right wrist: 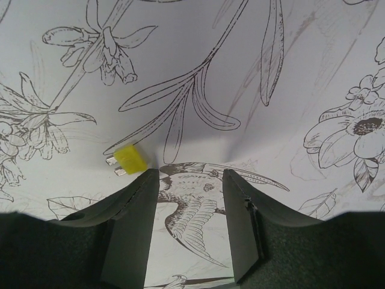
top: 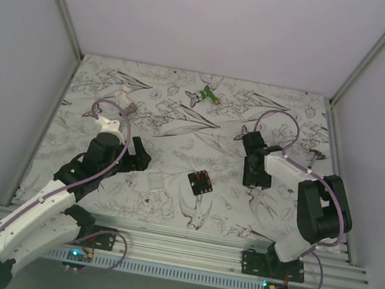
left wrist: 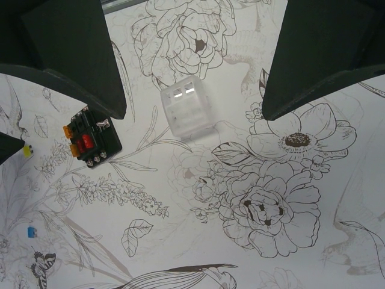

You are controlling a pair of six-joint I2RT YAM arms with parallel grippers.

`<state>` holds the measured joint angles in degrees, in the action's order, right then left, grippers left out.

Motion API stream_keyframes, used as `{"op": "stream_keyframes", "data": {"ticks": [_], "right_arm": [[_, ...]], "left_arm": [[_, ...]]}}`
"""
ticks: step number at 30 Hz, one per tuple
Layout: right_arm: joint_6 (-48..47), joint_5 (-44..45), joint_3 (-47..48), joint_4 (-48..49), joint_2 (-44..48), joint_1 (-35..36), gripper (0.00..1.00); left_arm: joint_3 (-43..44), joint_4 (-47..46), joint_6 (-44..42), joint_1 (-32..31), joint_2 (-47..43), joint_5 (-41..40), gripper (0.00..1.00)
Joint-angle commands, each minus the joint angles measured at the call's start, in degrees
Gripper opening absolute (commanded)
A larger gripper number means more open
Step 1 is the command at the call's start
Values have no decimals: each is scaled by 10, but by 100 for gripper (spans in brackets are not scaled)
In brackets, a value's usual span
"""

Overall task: Snap on the fuse box
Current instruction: Pick up the fuse from the center of the board.

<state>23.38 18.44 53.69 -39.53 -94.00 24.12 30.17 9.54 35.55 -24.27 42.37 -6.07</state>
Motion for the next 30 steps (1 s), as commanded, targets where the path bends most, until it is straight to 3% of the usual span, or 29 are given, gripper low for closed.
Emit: {"op": "stream_keyframes", "data": {"ticks": [1,21,30], "right_arm": [[15,6,-9,21,10,-6,53],[1,-11,29,82,-38,-6,53],[21,-46,31,79,27,-5,54]], "left_arm": [[13,14,5,4,-5,2,100],[10,14,5,4,-7,0,100],[10,14,6,4,-5,-1,100]]}}
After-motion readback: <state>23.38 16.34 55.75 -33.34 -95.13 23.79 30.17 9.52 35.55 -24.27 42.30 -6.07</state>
